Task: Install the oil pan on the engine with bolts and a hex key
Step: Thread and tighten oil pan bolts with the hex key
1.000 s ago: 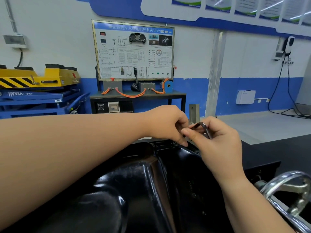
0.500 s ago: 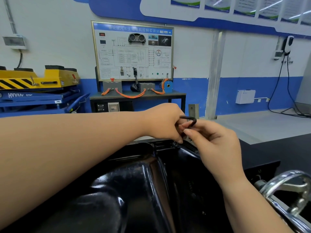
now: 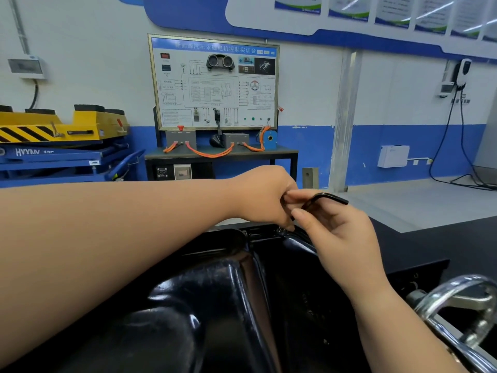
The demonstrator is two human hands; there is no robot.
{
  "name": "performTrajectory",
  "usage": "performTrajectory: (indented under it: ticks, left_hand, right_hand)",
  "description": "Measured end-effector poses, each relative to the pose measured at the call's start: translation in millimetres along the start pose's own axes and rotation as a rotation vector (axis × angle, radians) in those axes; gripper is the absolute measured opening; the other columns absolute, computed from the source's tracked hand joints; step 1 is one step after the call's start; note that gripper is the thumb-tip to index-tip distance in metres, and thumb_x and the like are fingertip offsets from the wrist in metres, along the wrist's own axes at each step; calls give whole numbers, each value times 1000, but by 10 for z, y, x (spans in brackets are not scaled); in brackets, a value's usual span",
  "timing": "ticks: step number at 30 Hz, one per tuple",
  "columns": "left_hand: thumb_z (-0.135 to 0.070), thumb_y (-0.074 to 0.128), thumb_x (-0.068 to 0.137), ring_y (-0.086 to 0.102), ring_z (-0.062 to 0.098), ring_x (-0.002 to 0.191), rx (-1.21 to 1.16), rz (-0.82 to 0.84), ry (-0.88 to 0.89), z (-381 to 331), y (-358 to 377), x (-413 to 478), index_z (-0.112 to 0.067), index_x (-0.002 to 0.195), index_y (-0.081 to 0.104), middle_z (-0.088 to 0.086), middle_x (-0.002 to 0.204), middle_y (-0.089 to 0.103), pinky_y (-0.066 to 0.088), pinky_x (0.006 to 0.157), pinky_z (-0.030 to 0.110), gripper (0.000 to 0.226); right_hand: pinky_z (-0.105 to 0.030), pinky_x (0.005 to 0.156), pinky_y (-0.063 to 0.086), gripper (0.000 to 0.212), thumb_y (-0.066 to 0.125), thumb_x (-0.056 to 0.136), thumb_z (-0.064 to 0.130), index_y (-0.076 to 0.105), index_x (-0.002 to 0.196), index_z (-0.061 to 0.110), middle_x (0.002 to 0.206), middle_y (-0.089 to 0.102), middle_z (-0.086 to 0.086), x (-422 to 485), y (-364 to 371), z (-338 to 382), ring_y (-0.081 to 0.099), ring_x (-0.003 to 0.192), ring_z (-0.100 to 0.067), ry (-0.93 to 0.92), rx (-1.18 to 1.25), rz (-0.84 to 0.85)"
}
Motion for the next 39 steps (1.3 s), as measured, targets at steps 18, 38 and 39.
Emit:
performTrajectory:
  ticks: [18, 38, 39]
  left_hand:
    - [-28, 75, 75, 36, 7, 47, 24, -21, 17, -32, 3, 8, -27, 52, 37, -8, 49, 37, 29, 48, 15, 44]
    - [-36, 77, 71, 49, 19, 64, -66, 13, -24, 12, 37, -4, -7, 82, 64, 7, 72, 60, 38, 61, 30, 33]
    - [-37, 78, 70, 46, 16, 61, -64, 25, -21, -4, 45, -6, -7, 81, 64, 5, 69, 57, 36, 60, 28, 34]
  right_hand:
    - [-27, 69, 55, 14, 73, 78, 16, 65, 74, 26, 75, 67, 5, 23, -79, -57, 66, 76, -15, 32, -8, -101]
    - [-11, 69, 51, 39, 71, 78, 5, 68, 75, 44, 80, 71, 19, 30, -99, 73, 68, 77, -2, -27, -45, -115]
    - [-11, 69, 51, 39, 72, 77, 4, 68, 75, 43, 80, 72, 19, 27, -104, 71, 68, 77, -2, -23, -44, -120]
Point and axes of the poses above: each hand's wrist, its own x-axis towards the middle knuckle, its own y-axis out of the palm, z = x × y, the point moved 10 cm from there along x, towards the middle knuckle
